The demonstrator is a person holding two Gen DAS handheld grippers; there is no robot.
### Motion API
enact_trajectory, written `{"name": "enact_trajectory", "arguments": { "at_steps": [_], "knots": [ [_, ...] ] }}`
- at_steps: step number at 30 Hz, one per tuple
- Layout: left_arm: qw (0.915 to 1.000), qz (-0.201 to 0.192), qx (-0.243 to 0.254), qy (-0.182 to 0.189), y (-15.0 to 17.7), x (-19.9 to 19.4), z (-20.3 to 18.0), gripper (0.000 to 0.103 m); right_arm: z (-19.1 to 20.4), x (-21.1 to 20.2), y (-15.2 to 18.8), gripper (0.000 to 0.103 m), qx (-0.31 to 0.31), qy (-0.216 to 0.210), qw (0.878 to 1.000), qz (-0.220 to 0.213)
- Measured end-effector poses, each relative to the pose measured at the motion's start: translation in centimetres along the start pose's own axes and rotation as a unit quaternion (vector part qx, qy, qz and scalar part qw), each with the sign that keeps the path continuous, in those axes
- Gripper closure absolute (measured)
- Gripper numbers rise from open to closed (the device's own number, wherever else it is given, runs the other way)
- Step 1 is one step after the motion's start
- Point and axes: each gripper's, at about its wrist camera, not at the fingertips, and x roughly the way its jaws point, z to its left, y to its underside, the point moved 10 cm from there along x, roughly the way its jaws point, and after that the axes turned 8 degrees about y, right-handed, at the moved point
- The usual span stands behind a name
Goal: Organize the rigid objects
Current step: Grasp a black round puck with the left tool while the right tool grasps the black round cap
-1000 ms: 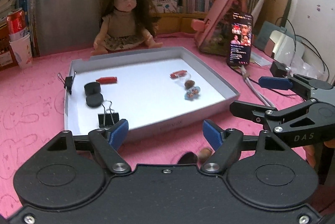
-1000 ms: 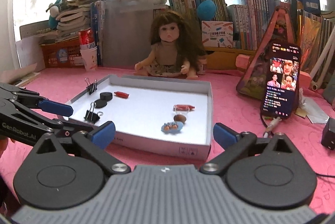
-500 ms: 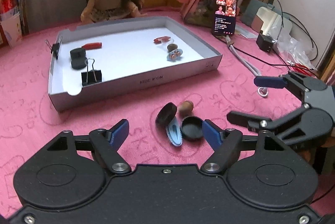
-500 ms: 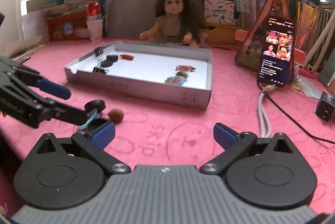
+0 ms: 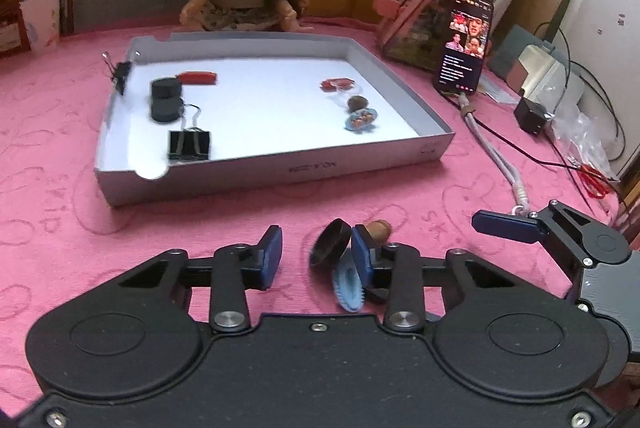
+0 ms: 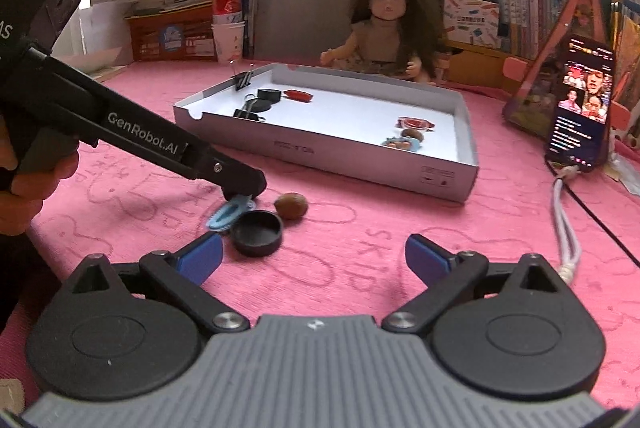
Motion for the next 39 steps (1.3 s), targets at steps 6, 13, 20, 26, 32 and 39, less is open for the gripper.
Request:
{"name": "enact_trajectory", "arguments": {
  "at_steps": [6, 13, 20, 26, 32, 39],
  "knots": [
    [0.9990, -0.004, 0.020, -0.041, 0.0, -0.7, 1.2, 0.069, 0.9, 0.6, -0.2, 0.009, -0.002, -0.011, 1.000, 0.003],
    [0.9979, -0.007, 0.025, -0.059, 0.2, -1.0, 1.9, 0.069, 1.5, 1.2, -0.4, 0.024, 0.002, -0.013, 1.000, 0.008],
    [0.9979, -0.012, 0.047, -0.043, 0.6, -1.3, 0.7, 0.069, 1.1, 1.6, -0.4, 0.045, 0.011, 0.003, 1.000, 0.010],
    [0.9978, -0.005, 0.053, -0.040, 1.3, -0.5, 0.3, 0.068, -0.3, 1.6, -0.3, 0.048, 0.027, 0.030, 0.999, 0.010],
    [0.9946, -0.014, 0.077, -0.069, 1.4, -0.2, 0.5, 0.067, -2.2, 1.8, 0.0, 0.039, 0.048, 0.068, 0.996, 0.004],
    [0.9935, -0.016, 0.084, -0.075, 1.9, 0.5, 0.2, 0.063, -1.9, 2.0, 0.2, 0.033, 0.050, 0.073, 0.996, -0.008]
  ]
}}
